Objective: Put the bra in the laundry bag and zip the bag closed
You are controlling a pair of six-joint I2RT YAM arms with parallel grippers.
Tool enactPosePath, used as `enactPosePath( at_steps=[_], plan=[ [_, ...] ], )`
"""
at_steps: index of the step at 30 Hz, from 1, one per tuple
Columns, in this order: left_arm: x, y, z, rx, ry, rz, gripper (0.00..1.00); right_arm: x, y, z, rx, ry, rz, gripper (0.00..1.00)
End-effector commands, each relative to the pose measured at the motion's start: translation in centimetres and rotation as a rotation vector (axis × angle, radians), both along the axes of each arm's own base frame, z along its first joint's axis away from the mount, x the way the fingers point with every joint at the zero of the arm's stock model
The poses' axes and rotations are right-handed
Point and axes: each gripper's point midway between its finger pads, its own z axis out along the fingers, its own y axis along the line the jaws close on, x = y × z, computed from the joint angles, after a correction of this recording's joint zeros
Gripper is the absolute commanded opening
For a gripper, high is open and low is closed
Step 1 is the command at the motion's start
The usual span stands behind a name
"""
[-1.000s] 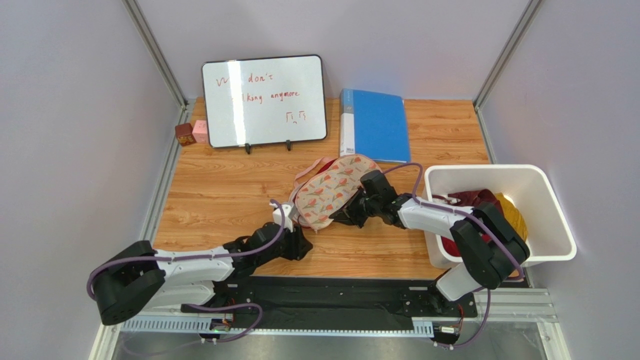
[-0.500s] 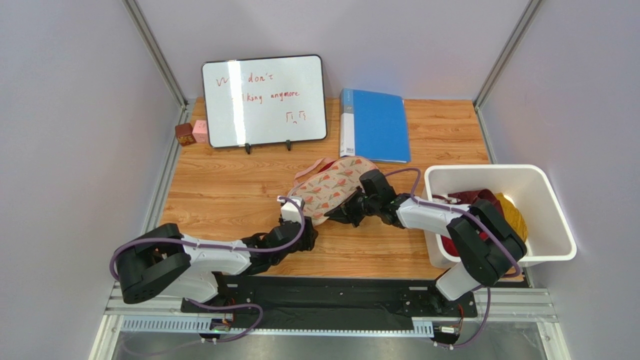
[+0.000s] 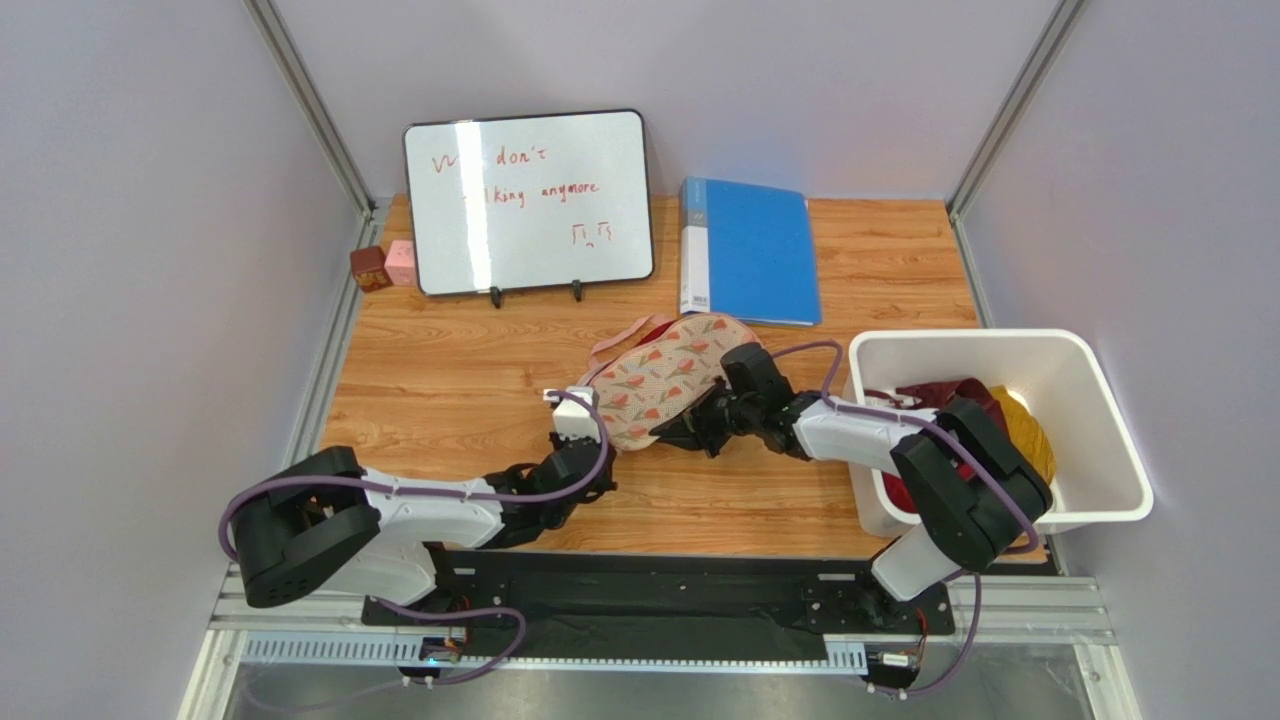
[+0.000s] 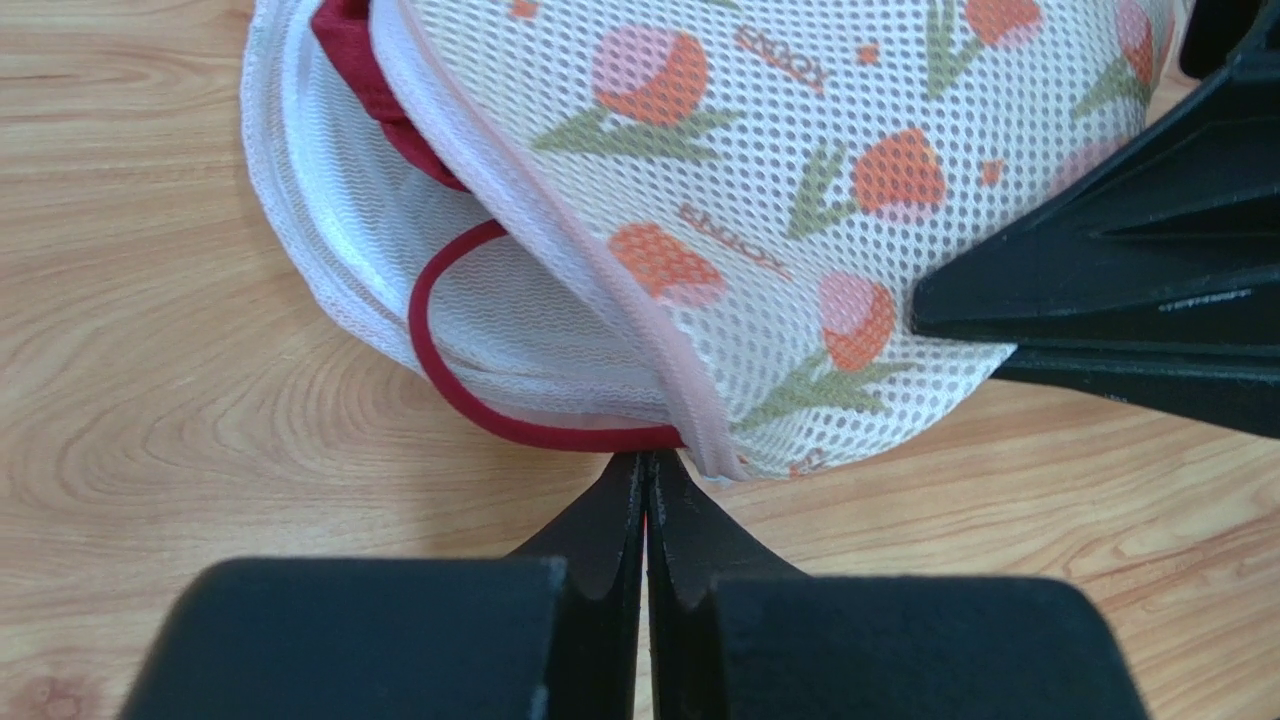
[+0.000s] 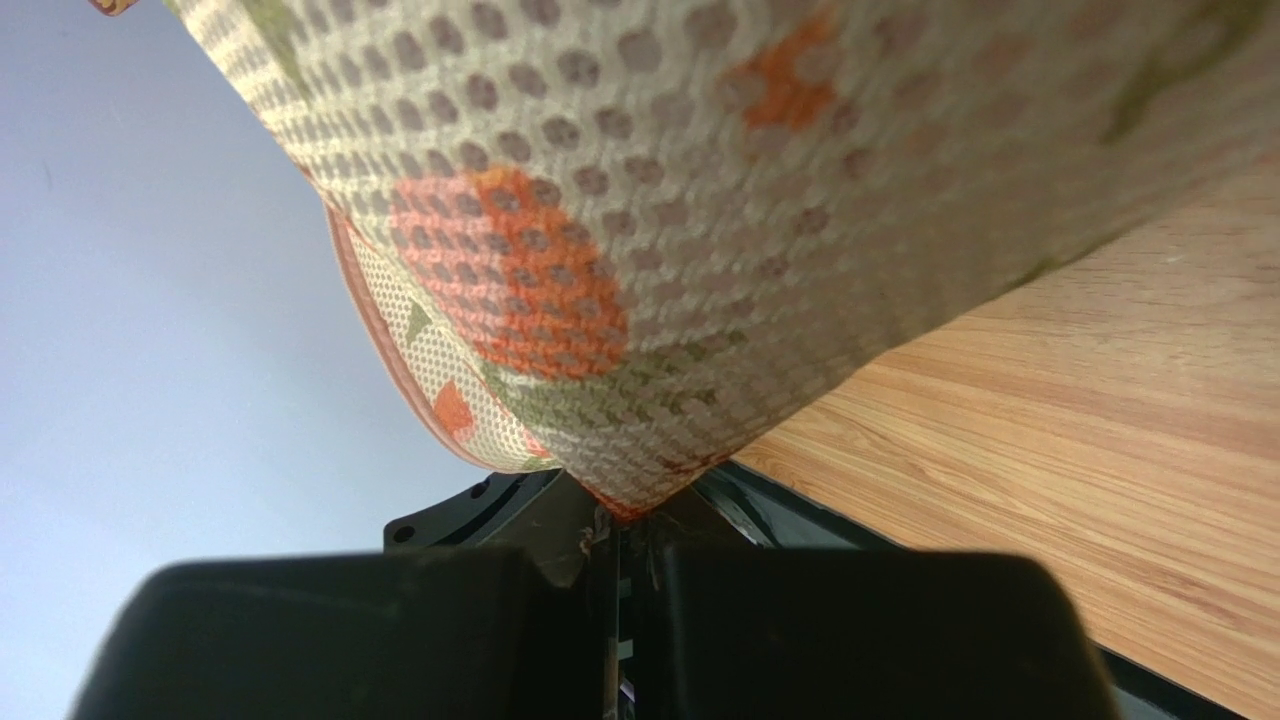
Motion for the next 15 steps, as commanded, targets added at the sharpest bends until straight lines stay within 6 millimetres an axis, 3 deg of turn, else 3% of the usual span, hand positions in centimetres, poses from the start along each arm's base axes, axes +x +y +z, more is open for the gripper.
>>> enactPosePath(
  at_steps=[1, 6, 7, 8, 9, 13, 15],
  plan=[
    [0.7, 0.5, 0.7, -0.045, -0.004, 0.100, 0.00, 0.3, -0.1, 0.4, 0.017, -0.014, -0.017, 0.00],
    [0.1, 2.6, -0.2, -0.025, 0.035, 0.165, 0.00, 0.0, -0.5, 0.0, 0.011, -0.011, -0.023, 0.00],
    [0.1, 1.6, 0.7, -0.076, 0.012, 0.127, 0.00, -0.1, -0.6, -0.2, 0.013, -0.004, -0.023, 0.00],
    [-0.4, 1.5, 0.4, -0.056, -0.001, 0.061, 0.00, -0.1, -0.5, -0.1, 0.016, -0.004, -0.022, 0.00],
    [-1.4, -0.1, 0.7, -0.094, 0.014, -0.045, 0.00, -0.1, -0.5, -0.1, 0.018, -0.002, -0.021, 0.00],
    [-2.6, -2.2, 1.9, -0.181, -0.024, -0.183, 0.36, 0.0, -0.2, 0.9, 0.052, 0.011, -0.033, 0.00],
    [-2.9, -1.9, 1.4, -0.182, -0.034, -0.201, 0.41, 0.4, 0.0, 1.6, 0.068, 0.027, -0.053, 0.00]
  ],
)
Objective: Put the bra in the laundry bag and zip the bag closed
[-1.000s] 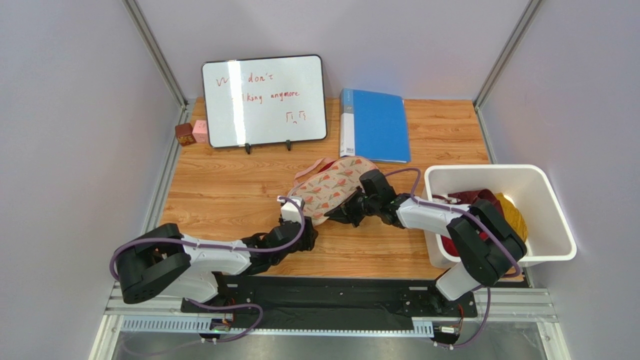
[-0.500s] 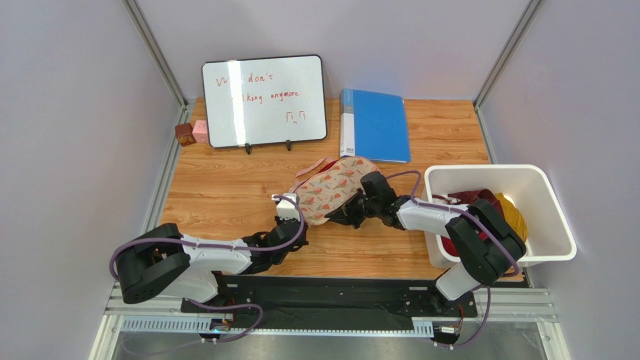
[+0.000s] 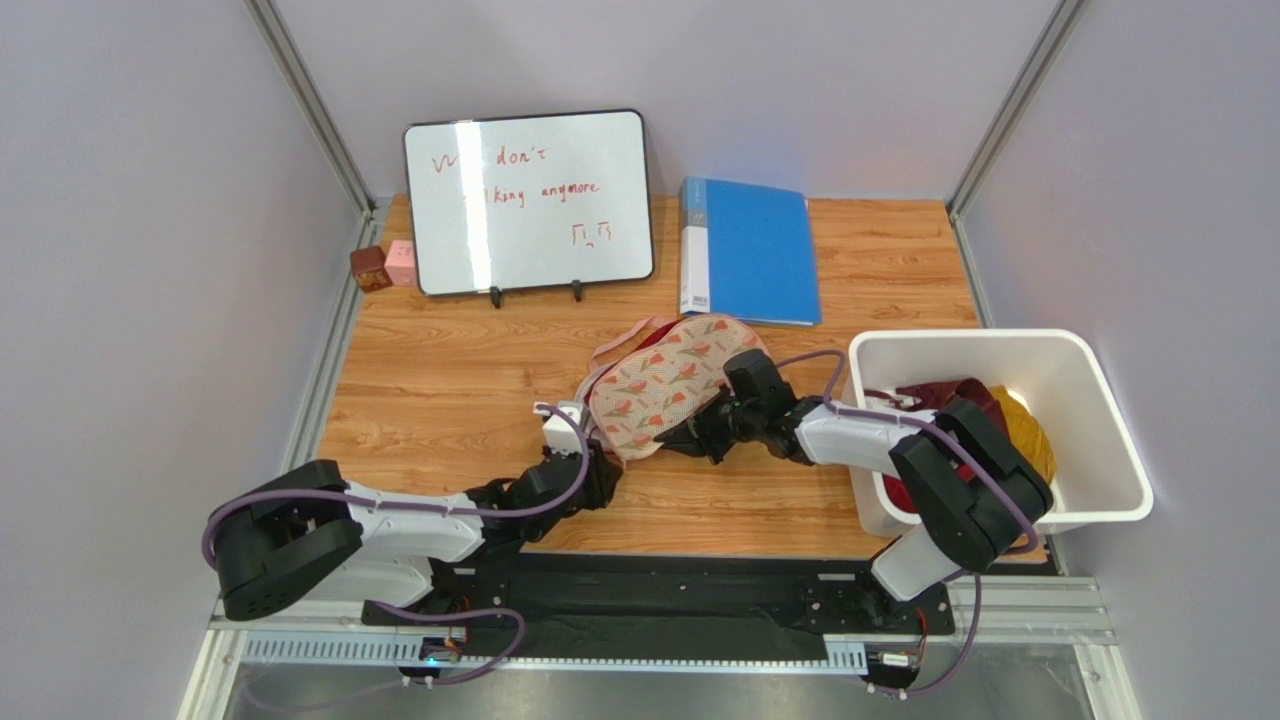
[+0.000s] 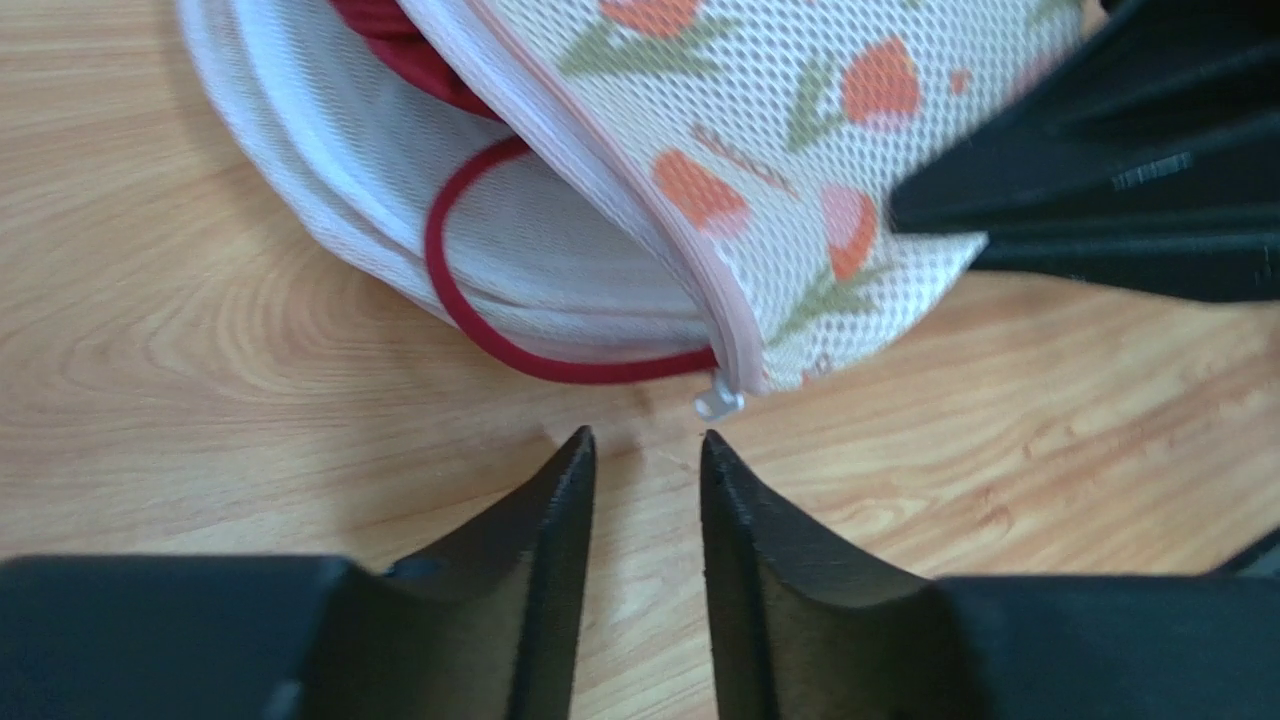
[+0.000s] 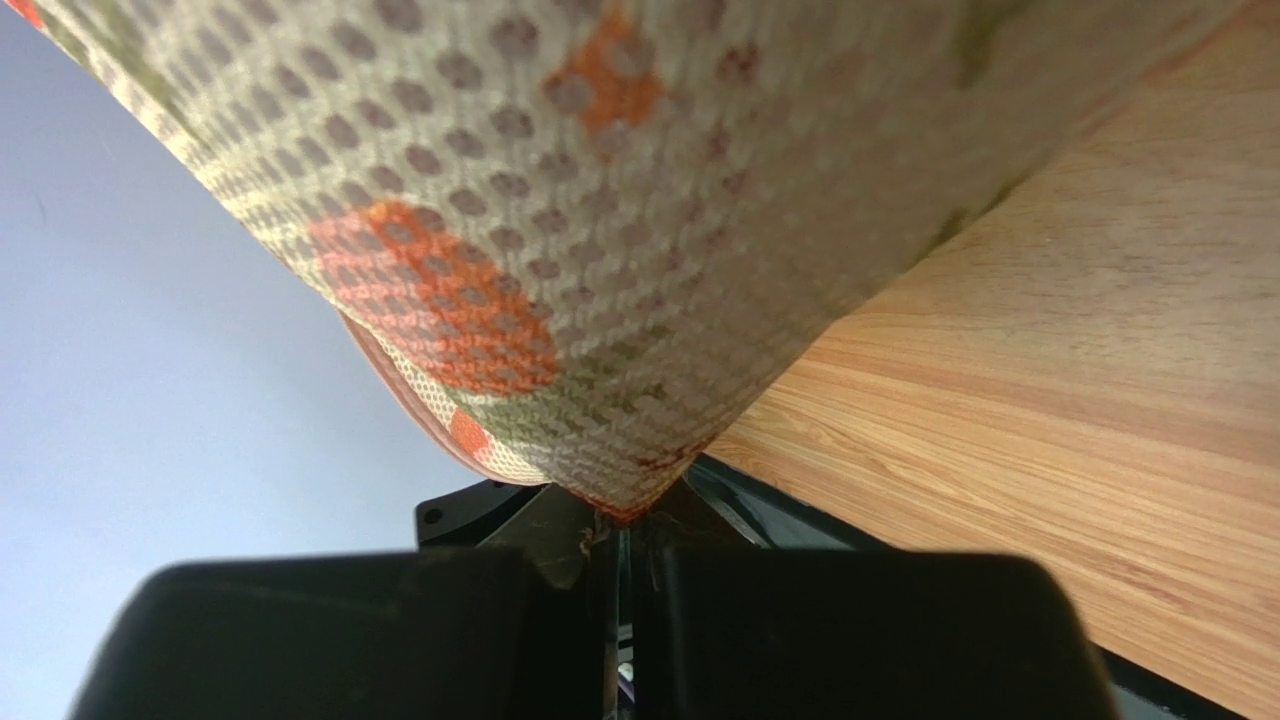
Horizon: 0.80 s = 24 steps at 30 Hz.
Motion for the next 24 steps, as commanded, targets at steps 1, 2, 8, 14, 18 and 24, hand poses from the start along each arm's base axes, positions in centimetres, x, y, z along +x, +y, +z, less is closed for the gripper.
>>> enactPosePath(
  at_steps=[1, 2, 8, 14, 18, 24],
  plan=[
    [-0.7, -2.5, 2.6, -0.126, -0.088, -0.132, 0.42, 1.1, 0.7, 3.0, 0.077, -0.012, -0.043, 0.00],
    [-0.6, -2.7, 2.8, -0.127, -0.096, -0.140, 0.43, 1.5, 0.9, 3.6, 0.080, -0.017, -0.048, 0.00],
    [-0.3, -3.7, 2.6, -0.113, -0.108, -0.167, 0.63, 1.8, 1.0, 4.1, 0.085, 0.015, -0.072, 0.00],
    [0.9, -3.1, 1.5, -0.099, -0.087, -0.061, 0.67, 1.6, 1.0, 4.1, 0.096, 0.026, -0.080, 0.00],
    [2.0, -2.5, 2.2, -0.093, -0.122, 0.007, 0.64, 1.5, 1.0, 3.9, 0.104, 0.036, -0.079, 0.00],
    [2.9, -2.5, 3.3, -0.087, -0.162, 0.037, 0.59, 1.6, 1.2, 3.7, 0.108, 0.042, -0.071, 0.00]
  ],
)
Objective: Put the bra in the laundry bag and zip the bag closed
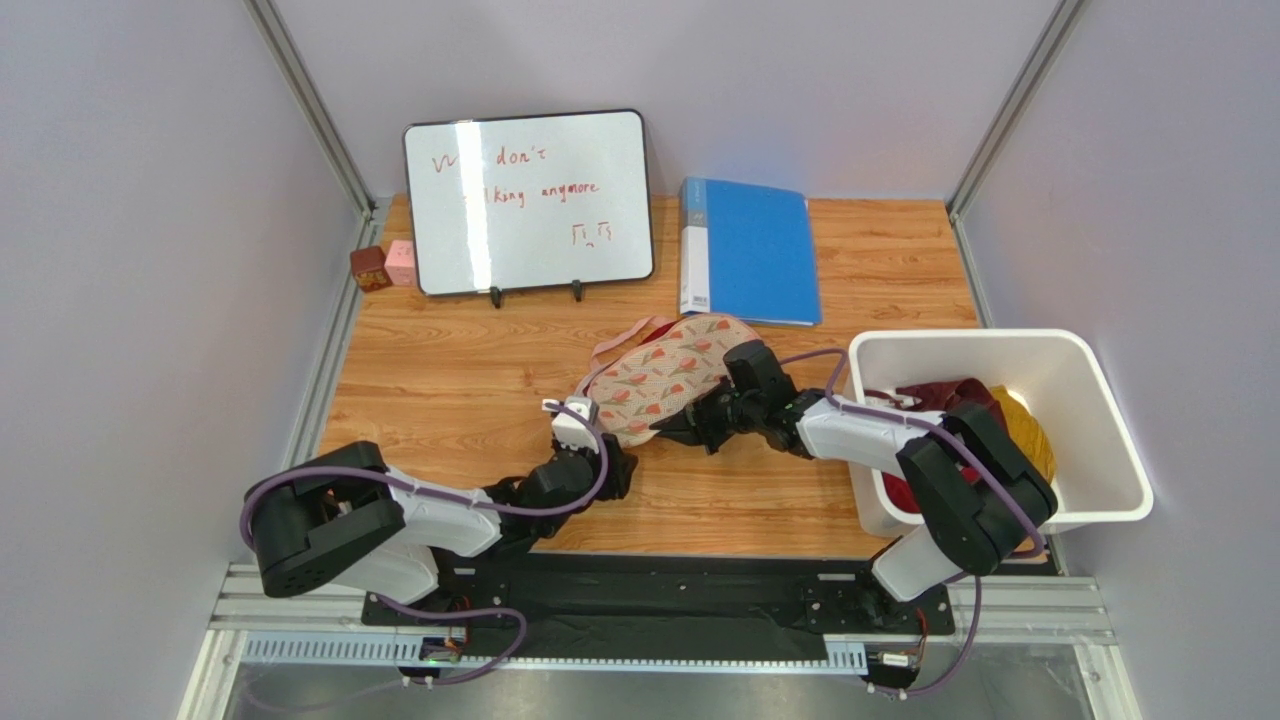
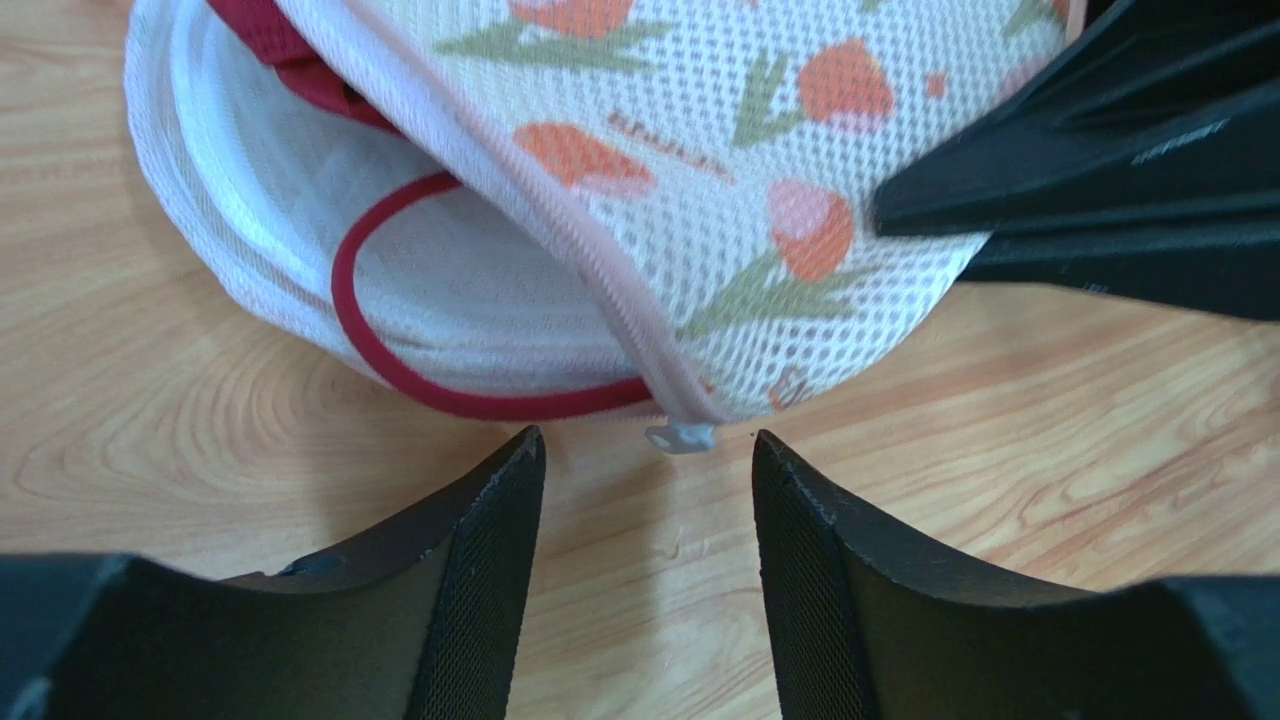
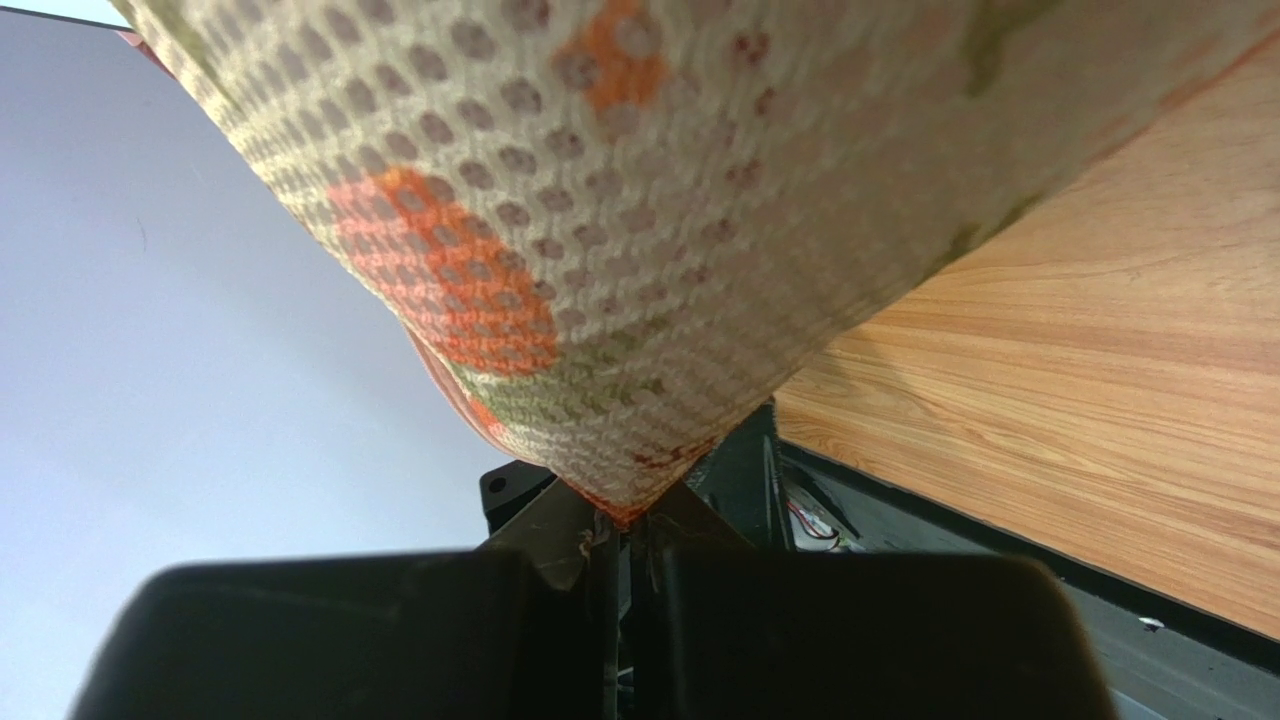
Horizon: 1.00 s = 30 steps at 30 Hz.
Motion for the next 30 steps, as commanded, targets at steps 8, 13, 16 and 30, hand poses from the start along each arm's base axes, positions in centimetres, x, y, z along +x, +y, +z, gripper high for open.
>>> enactPosePath(
  at_steps=[8, 13, 16, 30],
  plan=[
    [2.5, -1.3, 3.7, -0.070, -0.098, 0.083, 0.38, 0.3, 0.6, 1.7, 0.061, -0.015, 0.004, 0.00],
    [2.9, -0.7, 3.4, -0.051, -0.090, 0.135, 0.20, 0.1, 0.5, 1.9, 0.059, -0.020, 0.006, 0.00],
    [3.2, -0.1, 3.2, -0.023, -0.081, 0.174, 0.07, 0.0, 0.4, 1.8, 0.055, -0.021, 0.007, 0.00],
    [2.6, 4.2, 1.1, 0.062, -0.018, 0.318, 0.00, -0.4, -1.3, 0.4, -0.032, -0.057, 0.029, 0.00]
  ],
)
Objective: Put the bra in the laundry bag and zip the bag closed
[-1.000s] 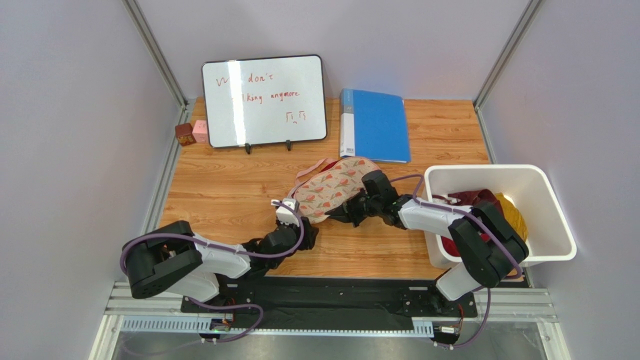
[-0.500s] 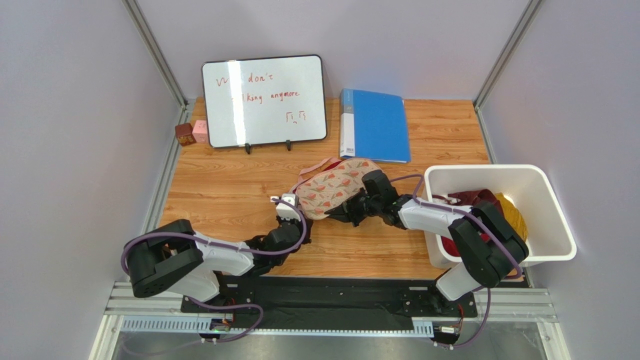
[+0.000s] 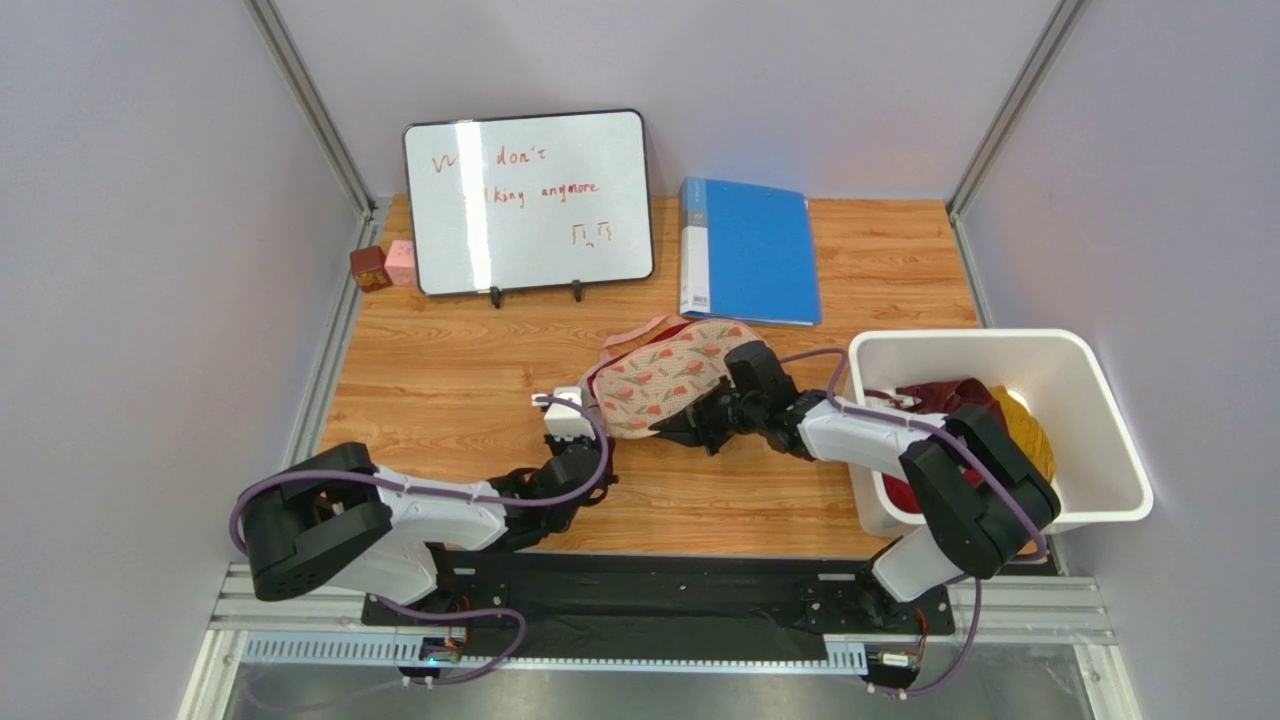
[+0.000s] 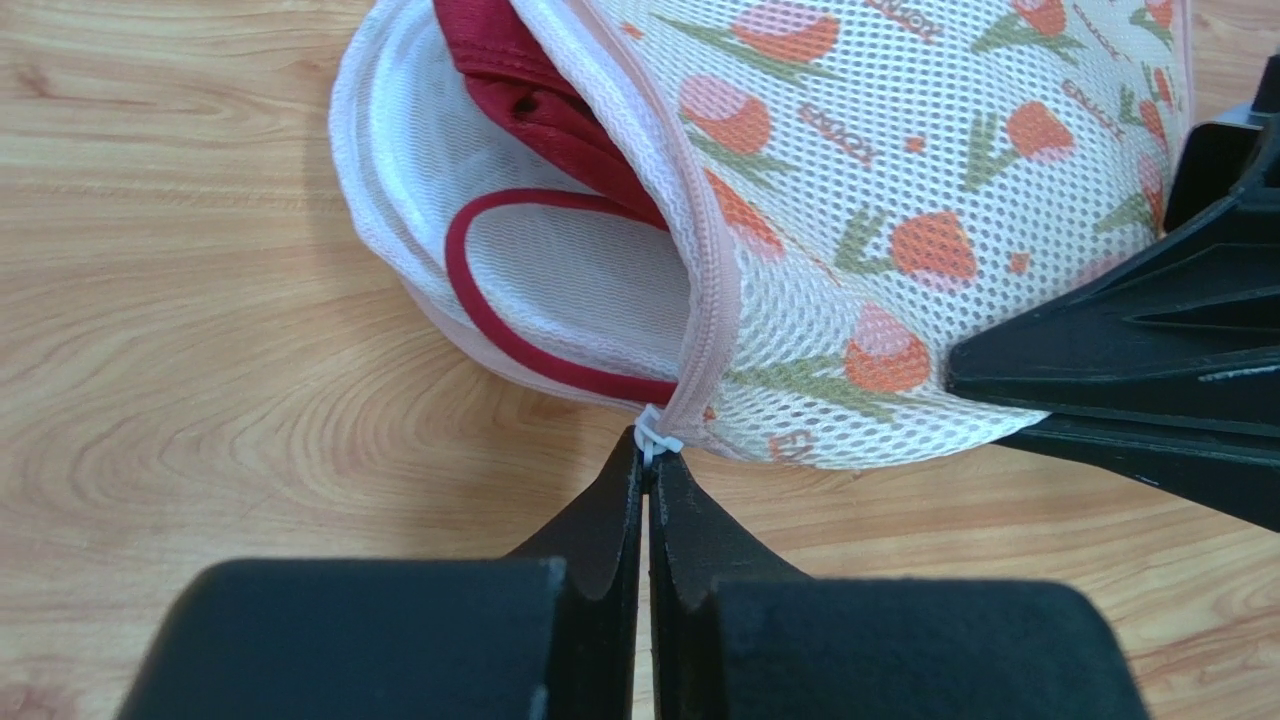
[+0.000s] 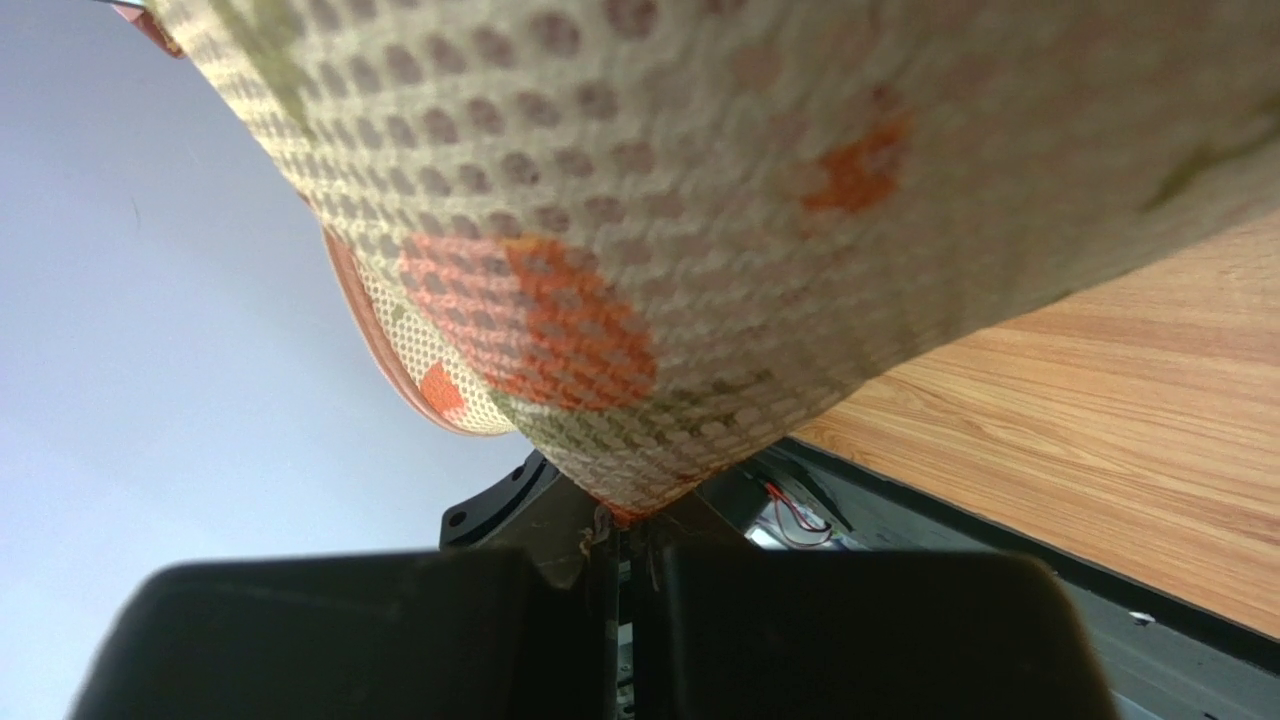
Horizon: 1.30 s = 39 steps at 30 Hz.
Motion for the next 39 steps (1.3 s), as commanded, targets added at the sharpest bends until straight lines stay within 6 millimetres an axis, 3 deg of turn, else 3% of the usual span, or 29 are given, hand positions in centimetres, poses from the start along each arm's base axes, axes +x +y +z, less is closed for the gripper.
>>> enactPosePath(
  at_steps=[1, 4, 9, 13, 20, 24, 28, 29, 31, 32, 34, 35, 37, 39],
  plan=[
    [0.0, 3.2, -0.7, 0.056, 0.004, 0.101, 0.00, -0.1, -1.5, 0.0, -0.051, -0.055, 0.018, 0.00],
    [-0.5, 3.4, -0.7, 0.051, 0.009, 0.077, 0.00, 0.5, -2.8, -0.6, -0.118, -0.118, 0.033, 0.00],
    [-2.2, 0.6, -0.9, 0.011, 0.048, -0.117, 0.00, 1.6, -4.7, -1.8, -0.257, -0.215, 0.107, 0.00],
    [-3.6, -0.3, -1.8, -0.025, 0.096, -0.194, 0.00, 2.8, -5.6, -2.3, -0.359, -0.336, 0.218, 0.00],
    [-5.6, -2.2, -3.9, -0.017, 0.202, -0.316, 0.00, 4.9, -5.3, -2.2, -0.407, -0.519, 0.420, 0.00],
    [-6.2, -3.5, -4.6, -0.032, 0.241, -0.364, 0.00, 5.0, -5.2, -2.3, -0.391, -0.538, 0.529, 0.02],
    [-6.2, -4.6, -4.6, -0.060, 0.250, -0.385, 0.00, 4.4, -5.4, -1.7, -0.387, -0.535, 0.543, 0.19],
    [-6.2, -4.8, -4.4, -0.066, 0.249, -0.390, 0.00, 3.8, -5.8, -1.4, -0.392, -0.522, 0.549, 0.33],
    [-6.1, -5.3, -3.8, -0.079, 0.238, -0.398, 0.00, 2.6, -6.4, -1.5, -0.397, -0.495, 0.547, 0.47],
    [-6.0, -5.5, -3.6, -0.082, 0.233, -0.405, 0.00, 2.1, -6.7, -0.6, -0.388, -0.517, 0.537, 0.58],
    [-5.8, -6.0, -3.0, -0.092, 0.220, -0.414, 0.00, 0.5, -7.3, -1.0, -0.377, -0.490, 0.521, 0.68],
    [-6.0, -6.3, -2.7, -0.099, 0.221, -0.431, 0.00, 0.4, -7.2, 0.1, -0.356, -0.524, 0.501, 0.75],
    [-6.0, -7.0, -2.2, -0.114, 0.219, -0.447, 0.00, -1.5, -7.0, -0.5, -0.284, -0.471, 0.483, 0.78],
    [-6.0, -7.6, -1.7, -0.136, 0.221, -0.462, 0.00, -2.1, -6.0, -0.1, -0.209, -0.480, 0.474, 0.78]
  ],
)
